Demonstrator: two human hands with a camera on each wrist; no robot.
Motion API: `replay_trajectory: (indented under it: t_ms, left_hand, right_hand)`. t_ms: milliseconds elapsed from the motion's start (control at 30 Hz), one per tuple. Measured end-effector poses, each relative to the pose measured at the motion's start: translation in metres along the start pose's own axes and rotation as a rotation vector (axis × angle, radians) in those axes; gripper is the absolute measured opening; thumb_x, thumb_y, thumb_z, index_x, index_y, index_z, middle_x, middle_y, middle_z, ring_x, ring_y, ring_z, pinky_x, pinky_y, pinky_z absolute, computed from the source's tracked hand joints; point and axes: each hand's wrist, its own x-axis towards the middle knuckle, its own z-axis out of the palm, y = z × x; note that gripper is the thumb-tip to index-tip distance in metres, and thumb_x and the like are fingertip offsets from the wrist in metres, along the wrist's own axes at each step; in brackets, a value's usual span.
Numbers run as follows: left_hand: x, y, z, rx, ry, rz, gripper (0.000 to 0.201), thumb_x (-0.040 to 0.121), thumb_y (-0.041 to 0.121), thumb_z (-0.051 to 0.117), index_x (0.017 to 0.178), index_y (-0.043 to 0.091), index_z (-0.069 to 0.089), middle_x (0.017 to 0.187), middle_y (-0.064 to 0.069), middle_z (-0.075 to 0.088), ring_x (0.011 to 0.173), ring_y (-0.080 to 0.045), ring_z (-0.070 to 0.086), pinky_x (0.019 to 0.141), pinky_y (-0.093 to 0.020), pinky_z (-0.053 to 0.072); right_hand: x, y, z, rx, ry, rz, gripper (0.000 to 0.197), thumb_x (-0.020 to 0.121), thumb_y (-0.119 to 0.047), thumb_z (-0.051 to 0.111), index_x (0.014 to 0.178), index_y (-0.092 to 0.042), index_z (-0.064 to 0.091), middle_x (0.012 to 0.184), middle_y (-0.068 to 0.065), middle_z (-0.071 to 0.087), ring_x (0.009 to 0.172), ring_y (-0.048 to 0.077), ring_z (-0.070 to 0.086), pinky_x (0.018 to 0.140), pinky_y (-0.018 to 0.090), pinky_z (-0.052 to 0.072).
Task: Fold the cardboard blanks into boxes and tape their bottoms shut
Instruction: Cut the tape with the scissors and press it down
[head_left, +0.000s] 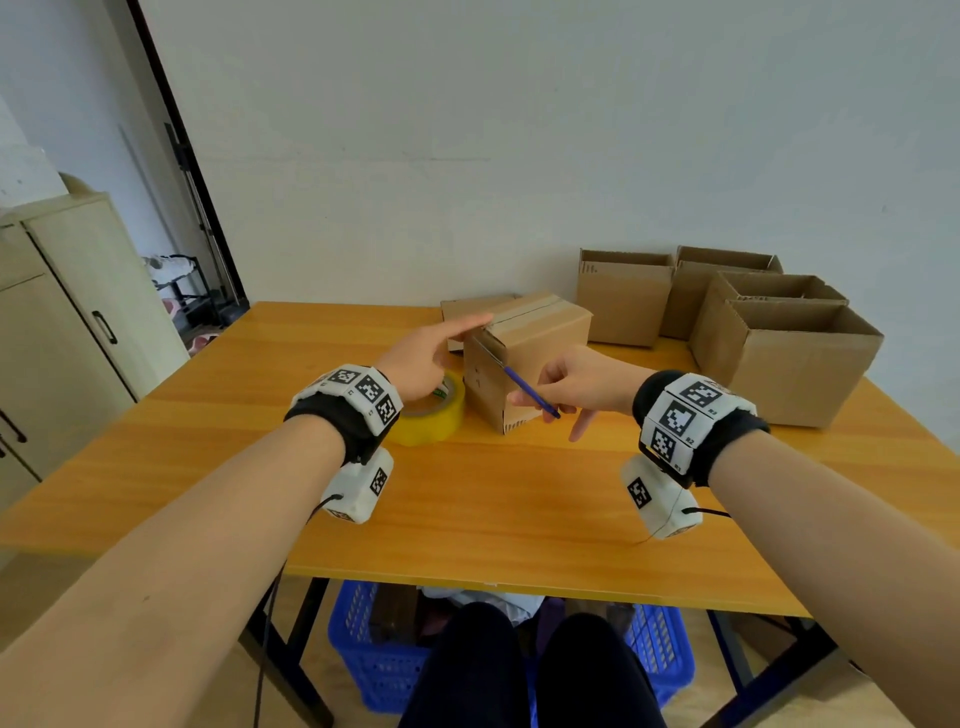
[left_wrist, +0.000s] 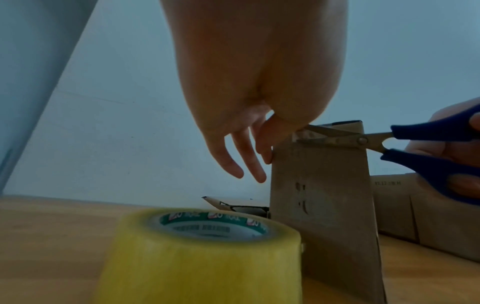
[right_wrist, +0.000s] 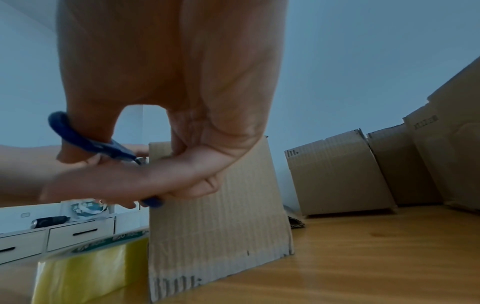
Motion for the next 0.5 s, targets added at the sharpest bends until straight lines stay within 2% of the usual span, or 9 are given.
replay_trajectory:
  t_ms: [133,267,367,433,500]
  left_hand:
    - [0.006,-0.002,-0.004,-0.061,0.015,-0.026,0.076,0.087,-0.016,0.03,0.135,0.04,0.046,0.131,-0.001,0.056,0.099,-0.021,0.06,0.085,-0.03,0.048]
    - [0.011,-0.004,-0.009,-0.084,-0.018,-0.032,0.073,0.089,-0.015,0.028,0.135,0.038,0.048,0.132,-0.004,0.056,0.103,-0.023,0.058,0.088,-0.03,0.047]
    - [0.013,-0.002,-0.011,-0.068,-0.031,-0.051,0.072,0.088,-0.015,0.027,0.135,0.036,0.049,0.131,-0.005,0.056,0.098,-0.026,0.06,0.087,-0.04,0.048]
    - [0.015,-0.001,-0.012,-0.099,-0.036,-0.05,0.072,0.088,-0.015,0.027,0.133,0.035,0.051,0.131,-0.006,0.057,0.1,-0.032,0.061,0.088,-0.047,0.048]
    - [0.016,0.0,-0.011,-0.148,-0.027,-0.04,0.07,0.087,-0.017,0.027,0.132,0.029,0.054,0.132,-0.006,0.056,0.111,-0.024,0.058,0.092,-0.043,0.047]
  right_hand:
    - [-0.001,-0.001,-0.001,-0.037,-0.011,0.006,0.04,0.085,-0.048,0.063,0.08,-0.008,0.064,0.07,0.002,0.062,0.058,0.007,0.054,0.053,0.025,0.056]
    - [-0.004,-0.008,-0.004,-0.064,-0.06,0.041,0.042,0.083,-0.052,0.063,0.075,-0.011,0.065,0.07,0.004,0.062,0.06,0.01,0.054,0.058,0.029,0.058]
    - [-0.005,-0.006,0.006,-0.24,-0.153,0.1,0.034,0.082,-0.048,0.068,0.06,-0.023,0.065,0.067,0.002,0.059,0.064,0.013,0.056,0.057,0.028,0.057]
    - [-0.001,0.004,0.015,-0.323,-0.14,0.139,0.037,0.078,-0.051,0.071,0.069,-0.017,0.062,0.07,0.002,0.058,0.066,0.014,0.056,0.054,0.025,0.054]
    - [0.006,0.013,0.018,-0.387,-0.109,0.128,0.045,0.075,-0.053,0.072,0.079,-0.009,0.066,0.073,0.002,0.057,0.066,0.016,0.057,0.049,0.021,0.051]
